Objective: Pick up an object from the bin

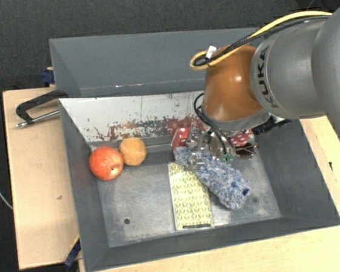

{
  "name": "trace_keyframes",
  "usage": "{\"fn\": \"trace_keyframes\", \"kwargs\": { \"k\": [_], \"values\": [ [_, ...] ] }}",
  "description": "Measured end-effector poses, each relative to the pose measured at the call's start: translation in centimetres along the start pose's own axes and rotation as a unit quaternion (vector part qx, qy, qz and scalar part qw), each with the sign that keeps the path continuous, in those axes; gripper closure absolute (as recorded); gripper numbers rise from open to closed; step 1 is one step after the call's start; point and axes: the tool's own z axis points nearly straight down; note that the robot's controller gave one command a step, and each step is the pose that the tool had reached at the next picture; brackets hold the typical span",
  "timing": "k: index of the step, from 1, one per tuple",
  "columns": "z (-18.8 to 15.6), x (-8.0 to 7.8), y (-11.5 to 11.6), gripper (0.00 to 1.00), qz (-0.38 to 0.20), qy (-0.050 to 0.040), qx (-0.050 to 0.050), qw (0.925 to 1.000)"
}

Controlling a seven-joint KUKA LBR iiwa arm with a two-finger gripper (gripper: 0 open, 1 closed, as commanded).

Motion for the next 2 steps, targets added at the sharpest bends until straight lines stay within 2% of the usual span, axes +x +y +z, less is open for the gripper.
{"fn": "trace_keyframes", "kwargs": {
  "k": [2],
  "values": [
    [-1.06, -0.07, 0.04, 1.00, 0.000, 0.0007, 0.000, 1.0000]
  ]
}}
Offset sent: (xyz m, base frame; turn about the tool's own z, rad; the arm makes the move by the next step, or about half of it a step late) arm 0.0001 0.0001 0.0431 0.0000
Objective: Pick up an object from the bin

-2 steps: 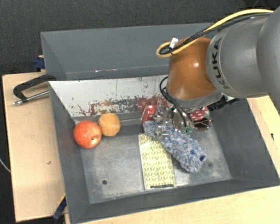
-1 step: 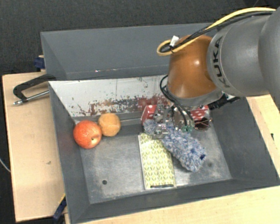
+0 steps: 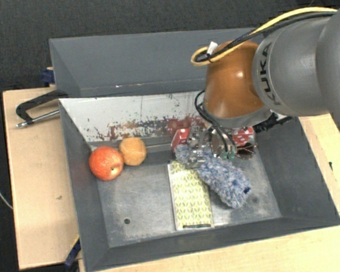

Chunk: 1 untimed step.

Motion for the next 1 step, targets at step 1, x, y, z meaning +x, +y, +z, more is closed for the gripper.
{"fn": "trace_keyframes", "kwargs": {
  "k": [1],
  "values": [
    [-1.02, -0.05, 0.02, 1.00, 0.000, -0.0003, 0.000, 1.0000]
  ]
}}
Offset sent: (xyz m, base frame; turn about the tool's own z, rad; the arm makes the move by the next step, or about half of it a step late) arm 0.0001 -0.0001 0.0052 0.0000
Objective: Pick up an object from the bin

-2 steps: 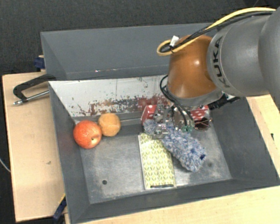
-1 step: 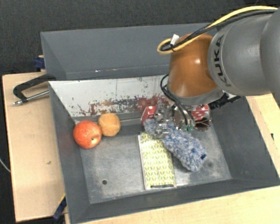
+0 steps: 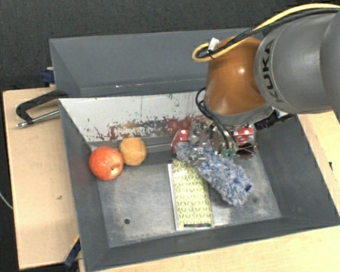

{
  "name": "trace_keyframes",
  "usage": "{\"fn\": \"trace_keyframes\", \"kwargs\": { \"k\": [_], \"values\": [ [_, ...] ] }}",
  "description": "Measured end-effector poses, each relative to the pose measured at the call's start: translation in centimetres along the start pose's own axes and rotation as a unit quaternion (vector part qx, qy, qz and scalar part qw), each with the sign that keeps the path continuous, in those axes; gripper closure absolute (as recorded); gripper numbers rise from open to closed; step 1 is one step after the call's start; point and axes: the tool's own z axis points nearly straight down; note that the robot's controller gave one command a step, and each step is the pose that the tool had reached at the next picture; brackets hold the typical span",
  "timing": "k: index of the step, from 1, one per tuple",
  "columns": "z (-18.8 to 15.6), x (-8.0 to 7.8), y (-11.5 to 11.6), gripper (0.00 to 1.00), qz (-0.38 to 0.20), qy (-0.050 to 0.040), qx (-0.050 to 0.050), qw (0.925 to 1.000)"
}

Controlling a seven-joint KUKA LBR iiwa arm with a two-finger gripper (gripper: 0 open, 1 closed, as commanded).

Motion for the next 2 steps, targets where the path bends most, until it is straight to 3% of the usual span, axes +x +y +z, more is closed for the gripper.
{"fn": "trace_keyframes", "kwargs": {
  "k": [2],
  "values": [
    [-1.21, 0.00, 0.03, 1.00, 0.000, 0.0011, 0.000, 1.0000]
  ]
}}
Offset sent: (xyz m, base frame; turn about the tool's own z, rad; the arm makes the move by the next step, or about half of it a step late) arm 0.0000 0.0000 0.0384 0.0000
